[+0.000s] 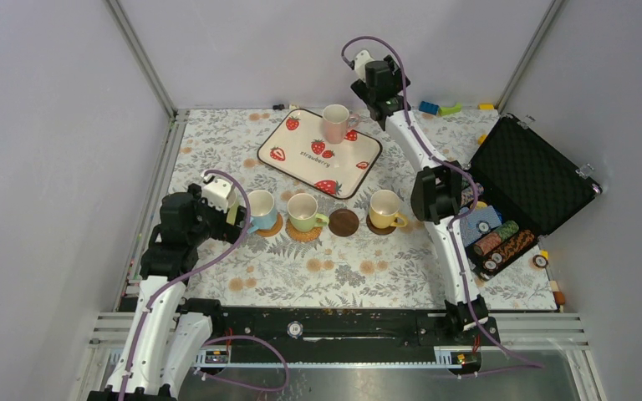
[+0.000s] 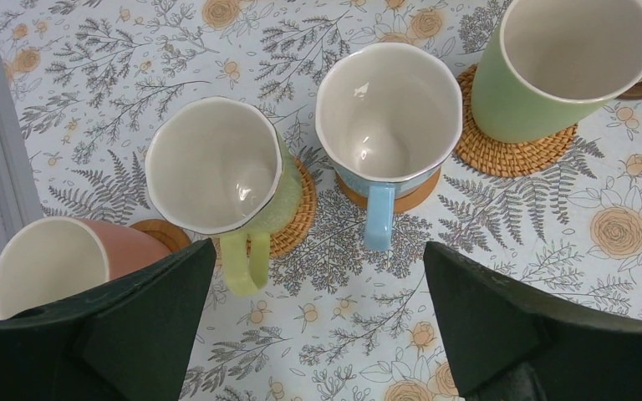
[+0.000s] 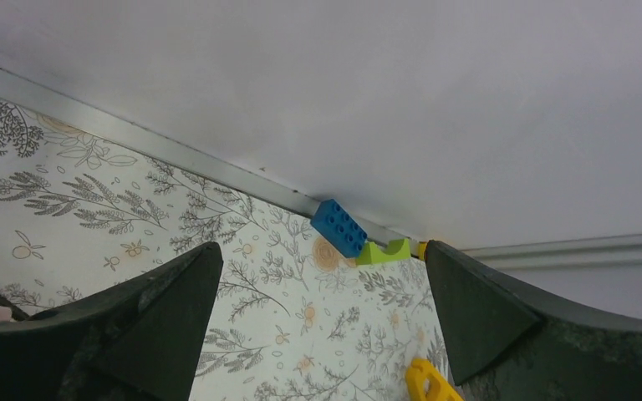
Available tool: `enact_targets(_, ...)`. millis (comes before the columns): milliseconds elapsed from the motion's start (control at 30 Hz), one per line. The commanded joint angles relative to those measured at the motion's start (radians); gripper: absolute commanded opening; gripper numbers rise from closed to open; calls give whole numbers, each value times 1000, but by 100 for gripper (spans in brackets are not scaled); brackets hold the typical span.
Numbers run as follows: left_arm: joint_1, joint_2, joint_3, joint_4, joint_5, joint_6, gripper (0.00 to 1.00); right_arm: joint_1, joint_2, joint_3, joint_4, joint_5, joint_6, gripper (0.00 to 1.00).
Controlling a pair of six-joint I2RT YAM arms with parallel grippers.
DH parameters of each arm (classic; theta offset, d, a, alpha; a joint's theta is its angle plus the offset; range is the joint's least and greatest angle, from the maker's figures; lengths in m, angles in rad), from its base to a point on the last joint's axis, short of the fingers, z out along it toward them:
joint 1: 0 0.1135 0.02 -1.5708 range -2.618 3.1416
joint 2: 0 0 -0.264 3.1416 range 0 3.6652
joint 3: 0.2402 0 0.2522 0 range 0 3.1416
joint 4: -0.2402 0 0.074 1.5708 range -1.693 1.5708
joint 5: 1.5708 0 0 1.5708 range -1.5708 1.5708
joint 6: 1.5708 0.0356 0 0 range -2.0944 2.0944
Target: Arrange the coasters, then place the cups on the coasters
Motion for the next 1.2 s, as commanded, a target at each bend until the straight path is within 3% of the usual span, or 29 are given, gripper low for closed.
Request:
enact_targets(0, 7, -10, 1, 59, -14, 11, 99, -13, 53, 69, 118, -110, -72, 100)
enact_targets(433, 8, 7, -10, 83, -44, 16, 99, -18, 73, 26, 106, -397, -102, 100)
enact_targets(1167, 7, -13, -15, 87, -51, 15, 99, -14, -70, -42, -253, -820, -34, 99)
